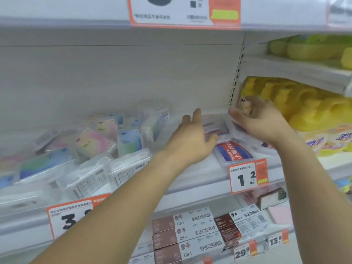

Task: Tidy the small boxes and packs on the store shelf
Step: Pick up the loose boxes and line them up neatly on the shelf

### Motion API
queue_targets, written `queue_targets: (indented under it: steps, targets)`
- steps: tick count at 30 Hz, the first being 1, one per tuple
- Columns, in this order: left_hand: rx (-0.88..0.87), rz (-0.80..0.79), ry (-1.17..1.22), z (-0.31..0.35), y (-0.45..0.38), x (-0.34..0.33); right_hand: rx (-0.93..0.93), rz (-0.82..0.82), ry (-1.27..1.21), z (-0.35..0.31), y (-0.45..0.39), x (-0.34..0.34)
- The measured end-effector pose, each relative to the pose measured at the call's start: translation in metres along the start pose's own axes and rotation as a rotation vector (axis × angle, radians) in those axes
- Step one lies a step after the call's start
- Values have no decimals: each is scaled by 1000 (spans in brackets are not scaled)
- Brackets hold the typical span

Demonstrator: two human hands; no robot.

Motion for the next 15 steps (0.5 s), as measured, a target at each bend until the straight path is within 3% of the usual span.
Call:
queue_targets:
  steps: [3,5,7,10,12,15]
  targets:
    - [-97,122,-161,-5,21,41,178,70,-108,-50,6,-4]
    - [-98,163,-248,-20,37,70,278,-6,-207,-90,14,-24]
    - [-43,83,-364,-47,58,90,334,-175,-282,-131,26,-55]
    - [62,-188,-533,-102,89,98,375,-407,-215,-172,35,-103]
    - [92,-301,-507,-132,106,95,367,-379,-162,-181,26,-121]
    - [21,-240,-470,-150,120,90,275,-234,-215,-171,0,-137]
Point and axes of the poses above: each hand's wrist, its own y-axis away from the middle knuckle, its own x-axis out of the back of the hand, z = x × y, the point moved 6 cm from there along -y, towards the middle knuckle, and after that the axes turned 4 degrees about -y, right-handed, at the moved point
